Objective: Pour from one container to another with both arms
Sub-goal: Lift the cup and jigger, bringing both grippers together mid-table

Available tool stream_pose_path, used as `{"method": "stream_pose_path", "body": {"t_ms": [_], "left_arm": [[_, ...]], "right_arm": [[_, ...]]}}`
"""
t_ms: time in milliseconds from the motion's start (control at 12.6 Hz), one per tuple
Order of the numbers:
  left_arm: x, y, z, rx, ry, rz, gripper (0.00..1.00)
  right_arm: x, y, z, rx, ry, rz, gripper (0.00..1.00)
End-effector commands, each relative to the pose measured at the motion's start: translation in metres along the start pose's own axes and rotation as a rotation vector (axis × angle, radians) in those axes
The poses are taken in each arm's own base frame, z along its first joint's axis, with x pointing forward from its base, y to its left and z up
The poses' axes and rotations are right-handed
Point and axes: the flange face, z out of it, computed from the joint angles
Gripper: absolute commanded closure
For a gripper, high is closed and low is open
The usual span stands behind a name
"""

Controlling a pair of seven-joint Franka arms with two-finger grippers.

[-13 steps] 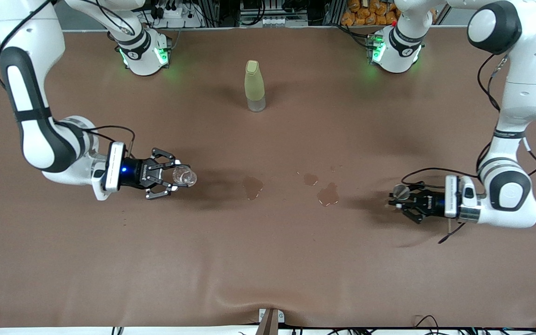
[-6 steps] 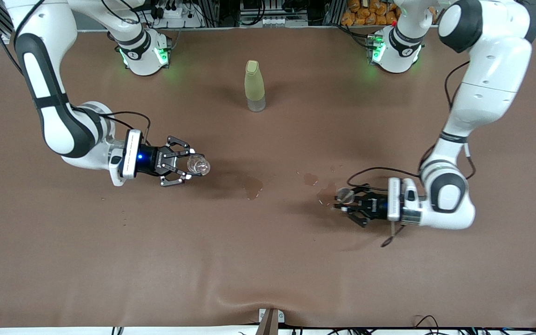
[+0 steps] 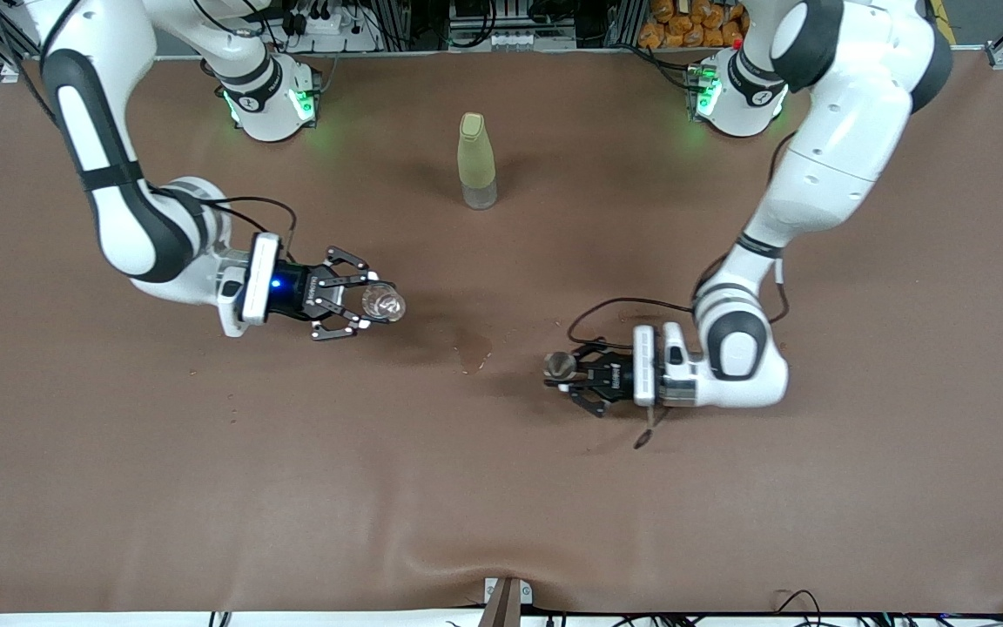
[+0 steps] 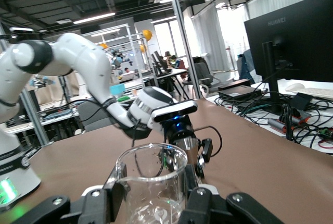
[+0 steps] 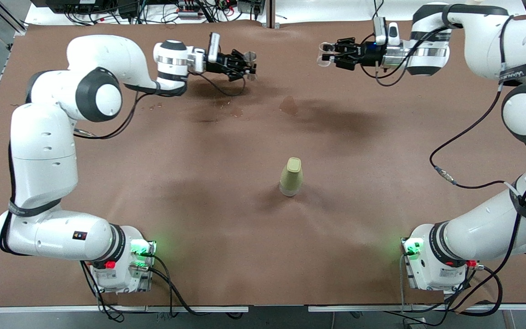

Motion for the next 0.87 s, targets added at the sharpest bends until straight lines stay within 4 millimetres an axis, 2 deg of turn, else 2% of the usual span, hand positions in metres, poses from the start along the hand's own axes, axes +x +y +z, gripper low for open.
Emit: {"method": "stream_pose_path", "body": {"t_ms": [0,79,159,238,397,555,635,714,793], "left_arm": [[0.003,0.016,0.046,0.038,-0.002,-0.021,1.00],[0.002,0.024,0.063,0.046,-0.010,-0.014,1.00],[-0.003,0.030,0.075,0.055,-0.012,-0.017,1.00],[-0.004,0.038,0.088,0.056,-0.019,-0.022,1.00],[-0.009,0.047,0.104,0.067,-0.032,-0.040,1.00],[-0.015,0.051,0.109,0.071,-0.043,-0.048,1.00],[-0.014,0.054,0.115,0.067,-0.045,-0.048,1.00],[-0.017,0.055,0.116,0.072,-0.044,-0.057,1.00],[-0.017,0.058,0.120,0.074,-0.038,-0.064,1.00]], "right_arm": [[0.000,-0.044,0.061,-0.069,-0.012,0.027,0.85],[-0.001,-0.059,0.087,-0.118,-0.015,0.016,0.85],[-0.001,-0.068,0.104,-0.161,-0.032,-0.005,0.85],[0.000,-0.069,0.109,-0.184,-0.055,-0.015,0.86],[-0.003,-0.065,0.108,-0.190,-0.056,-0.017,0.86],[0.000,-0.060,0.105,-0.199,-0.047,-0.022,0.86],[0.011,-0.050,0.102,-0.214,-0.031,-0.037,0.86],[0.011,-0.040,0.098,-0.227,-0.026,-0.036,0.86],[0.005,-0.034,0.103,-0.227,-0.024,-0.026,0.86]]}}
